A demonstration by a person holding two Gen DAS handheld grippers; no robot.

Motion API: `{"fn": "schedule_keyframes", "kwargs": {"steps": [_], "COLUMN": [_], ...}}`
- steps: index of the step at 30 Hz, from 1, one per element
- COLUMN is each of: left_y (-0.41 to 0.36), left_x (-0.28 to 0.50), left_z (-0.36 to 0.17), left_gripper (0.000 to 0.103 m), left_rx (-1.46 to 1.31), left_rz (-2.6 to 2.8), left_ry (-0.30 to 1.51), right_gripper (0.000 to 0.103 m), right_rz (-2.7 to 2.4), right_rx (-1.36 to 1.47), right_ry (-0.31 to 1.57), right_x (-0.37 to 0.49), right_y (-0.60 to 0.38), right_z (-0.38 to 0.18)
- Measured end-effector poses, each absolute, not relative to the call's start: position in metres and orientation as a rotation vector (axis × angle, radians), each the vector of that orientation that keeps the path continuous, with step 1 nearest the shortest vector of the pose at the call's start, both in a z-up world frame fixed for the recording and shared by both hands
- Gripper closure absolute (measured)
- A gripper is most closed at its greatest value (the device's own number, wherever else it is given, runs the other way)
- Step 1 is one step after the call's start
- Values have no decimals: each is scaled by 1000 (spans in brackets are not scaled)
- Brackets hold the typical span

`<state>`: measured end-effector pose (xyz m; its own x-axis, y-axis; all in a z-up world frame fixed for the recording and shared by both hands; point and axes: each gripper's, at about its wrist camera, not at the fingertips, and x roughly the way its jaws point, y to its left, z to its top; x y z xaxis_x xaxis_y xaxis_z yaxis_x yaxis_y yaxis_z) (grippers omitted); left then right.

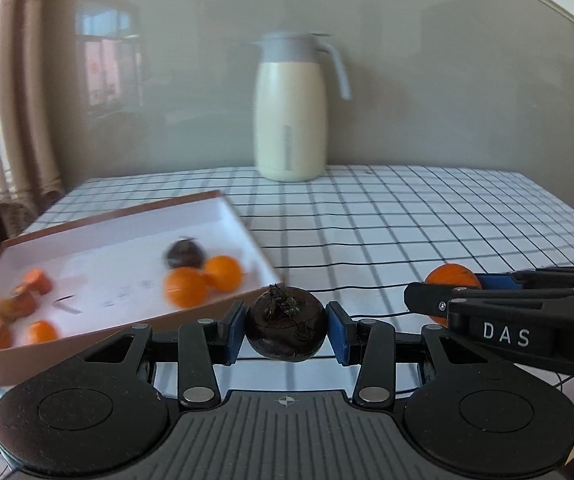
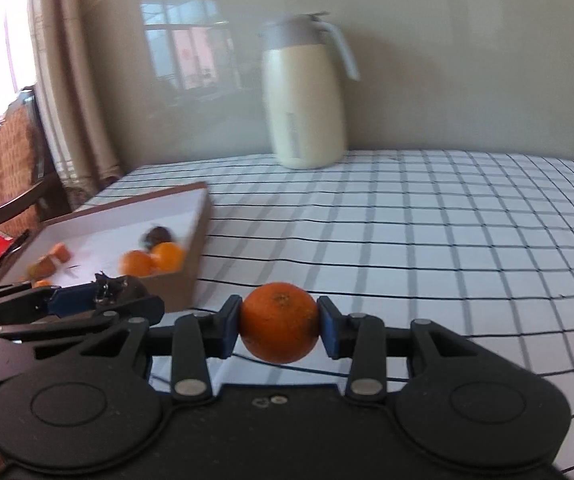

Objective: Organize fruits
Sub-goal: 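Carry the mangosteen and orange over the tray with both tools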

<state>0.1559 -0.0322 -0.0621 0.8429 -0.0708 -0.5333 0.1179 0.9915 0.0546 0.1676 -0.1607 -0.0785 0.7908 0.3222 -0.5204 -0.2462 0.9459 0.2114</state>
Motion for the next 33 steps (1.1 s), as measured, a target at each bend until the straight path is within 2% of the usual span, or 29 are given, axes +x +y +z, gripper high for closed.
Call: {"fn": "schedule_keyframes", "kwargs": {"steps": [17,33], "left_y": [78,121], "left_x": [119,128], "left_z": [-28,-15], "left_gripper": [60,60], "left_rx": [-7,-43], "left_rz": [107,176], "left_ry": [488,441], "right_gripper": [72,72], "right_rz": [538,596], "right_rx": [71,51], "right_ry": [503,455], "right_x": [150,167], "right_y": [-59,-17], "right_z": [-36,-18]}}
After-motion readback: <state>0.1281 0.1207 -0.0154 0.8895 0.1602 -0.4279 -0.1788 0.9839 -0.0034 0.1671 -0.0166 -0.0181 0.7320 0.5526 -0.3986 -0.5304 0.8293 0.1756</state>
